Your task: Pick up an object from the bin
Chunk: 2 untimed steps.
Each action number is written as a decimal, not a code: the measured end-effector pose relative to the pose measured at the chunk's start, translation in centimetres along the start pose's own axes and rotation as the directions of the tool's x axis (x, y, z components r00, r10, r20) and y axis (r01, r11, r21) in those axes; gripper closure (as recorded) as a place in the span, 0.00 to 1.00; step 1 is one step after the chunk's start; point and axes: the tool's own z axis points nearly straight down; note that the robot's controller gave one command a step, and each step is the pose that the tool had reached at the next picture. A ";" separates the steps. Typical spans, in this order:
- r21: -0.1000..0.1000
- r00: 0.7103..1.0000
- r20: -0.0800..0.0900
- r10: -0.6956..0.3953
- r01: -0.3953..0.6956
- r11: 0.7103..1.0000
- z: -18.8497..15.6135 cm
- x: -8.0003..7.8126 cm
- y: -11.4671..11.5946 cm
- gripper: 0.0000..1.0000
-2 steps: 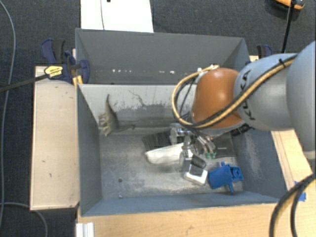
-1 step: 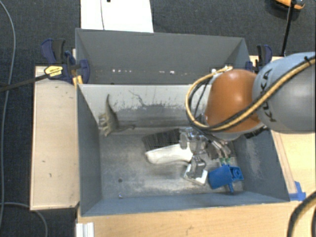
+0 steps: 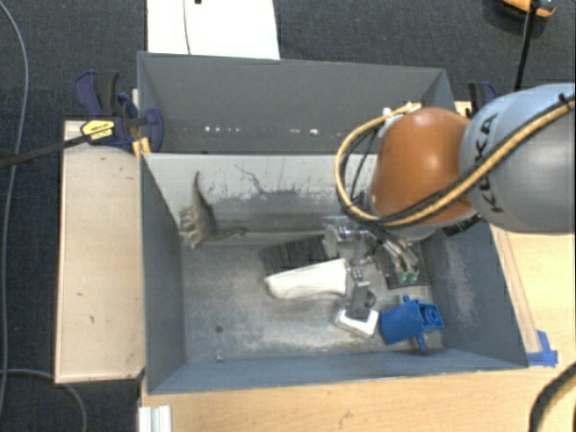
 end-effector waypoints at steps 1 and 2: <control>0.000 0.998 -0.022 0.062 -0.062 0.998 8.0 -4.3 0.4 1.00; -0.001 0.998 -0.007 0.063 -0.063 0.998 8.4 -4.4 0.4 0.00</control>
Offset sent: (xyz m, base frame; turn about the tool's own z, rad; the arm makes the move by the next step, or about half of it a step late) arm 0.0000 0.0000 0.0000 0.0000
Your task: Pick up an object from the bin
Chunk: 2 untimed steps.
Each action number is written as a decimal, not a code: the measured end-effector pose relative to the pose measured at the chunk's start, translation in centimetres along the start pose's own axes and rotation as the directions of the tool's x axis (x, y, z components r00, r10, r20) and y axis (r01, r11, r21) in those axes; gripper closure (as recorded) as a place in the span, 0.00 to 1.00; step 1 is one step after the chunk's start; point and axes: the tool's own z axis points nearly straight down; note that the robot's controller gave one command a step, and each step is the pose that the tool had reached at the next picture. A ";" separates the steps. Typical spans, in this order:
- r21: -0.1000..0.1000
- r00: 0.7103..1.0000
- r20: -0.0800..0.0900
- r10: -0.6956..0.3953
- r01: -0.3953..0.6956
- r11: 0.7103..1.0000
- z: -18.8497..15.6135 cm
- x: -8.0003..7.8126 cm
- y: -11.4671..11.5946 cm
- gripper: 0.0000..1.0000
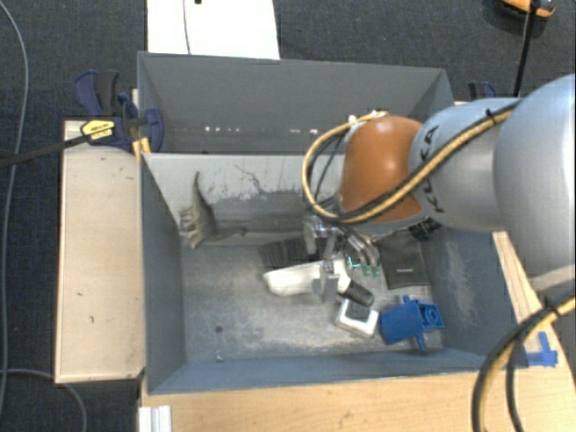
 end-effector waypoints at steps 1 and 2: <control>0.000 1.000 -0.001 0.000 0.000 1.000 0.0 0.0 0.0 0.00; 0.004 0.986 0.001 -0.169 0.169 0.986 -0.5 -0.9 0.7 1.00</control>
Offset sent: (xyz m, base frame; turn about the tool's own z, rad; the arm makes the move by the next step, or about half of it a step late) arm 0.0039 0.0090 -0.0028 -0.1729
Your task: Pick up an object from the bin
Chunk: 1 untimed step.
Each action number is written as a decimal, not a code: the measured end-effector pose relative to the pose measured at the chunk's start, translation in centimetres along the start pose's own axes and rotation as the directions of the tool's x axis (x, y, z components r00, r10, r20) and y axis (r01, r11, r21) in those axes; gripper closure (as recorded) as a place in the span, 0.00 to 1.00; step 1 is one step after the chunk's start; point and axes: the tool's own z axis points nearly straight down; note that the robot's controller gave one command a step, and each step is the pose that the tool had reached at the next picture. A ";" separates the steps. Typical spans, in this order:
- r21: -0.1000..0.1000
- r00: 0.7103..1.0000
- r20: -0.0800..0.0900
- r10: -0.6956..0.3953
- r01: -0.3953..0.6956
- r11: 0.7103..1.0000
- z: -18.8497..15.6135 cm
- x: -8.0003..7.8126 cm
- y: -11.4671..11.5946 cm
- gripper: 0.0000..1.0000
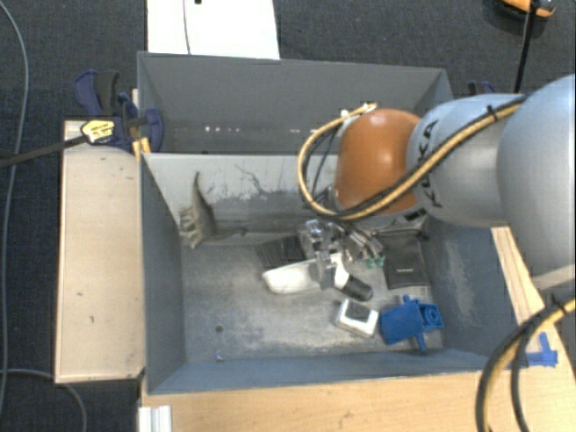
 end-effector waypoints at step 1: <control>0.000 1.000 0.000 0.000 0.000 1.000 0.0 0.0 0.0 1.00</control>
Offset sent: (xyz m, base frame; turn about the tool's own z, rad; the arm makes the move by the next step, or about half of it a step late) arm -0.0148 -0.0111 -0.0074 -0.0776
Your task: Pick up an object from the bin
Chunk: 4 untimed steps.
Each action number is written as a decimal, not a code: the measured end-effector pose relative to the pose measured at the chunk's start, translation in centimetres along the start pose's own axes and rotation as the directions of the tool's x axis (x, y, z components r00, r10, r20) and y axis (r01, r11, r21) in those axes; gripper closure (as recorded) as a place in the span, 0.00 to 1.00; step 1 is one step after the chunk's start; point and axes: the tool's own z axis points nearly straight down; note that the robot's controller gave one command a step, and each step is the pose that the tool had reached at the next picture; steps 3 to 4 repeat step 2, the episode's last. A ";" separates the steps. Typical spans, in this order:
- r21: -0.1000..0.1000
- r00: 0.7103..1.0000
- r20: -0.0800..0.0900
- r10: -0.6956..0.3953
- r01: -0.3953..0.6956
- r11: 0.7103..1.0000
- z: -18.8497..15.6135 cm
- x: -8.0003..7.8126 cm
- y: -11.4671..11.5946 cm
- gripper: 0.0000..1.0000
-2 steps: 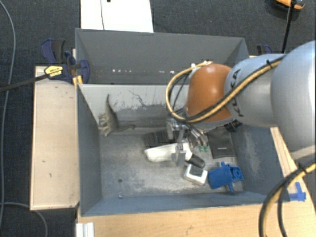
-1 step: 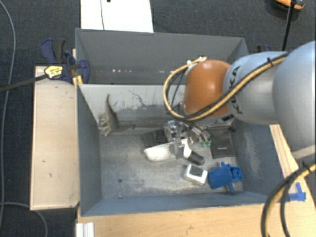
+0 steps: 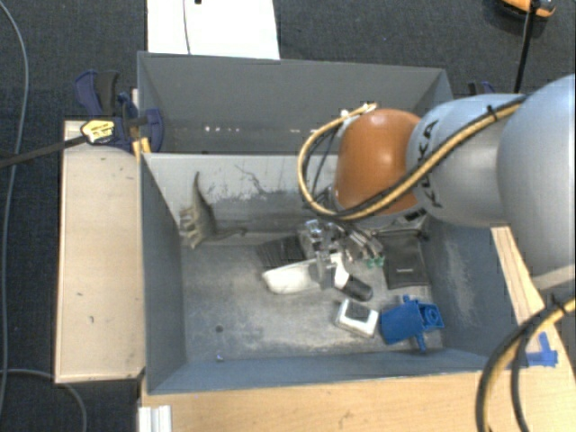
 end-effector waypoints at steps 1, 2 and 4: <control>-0.002 1.000 0.007 -0.029 0.029 1.000 -0.1 0.3 -0.2 1.00; 0.000 1.000 0.004 -0.005 0.005 1.000 -1.7 -0.4 0.0 1.00; 0.000 1.000 0.004 -0.005 0.005 1.000 -1.7 -0.4 0.0 1.00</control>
Offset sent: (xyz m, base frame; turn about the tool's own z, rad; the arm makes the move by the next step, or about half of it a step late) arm 0.0037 0.0056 0.0191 0.0056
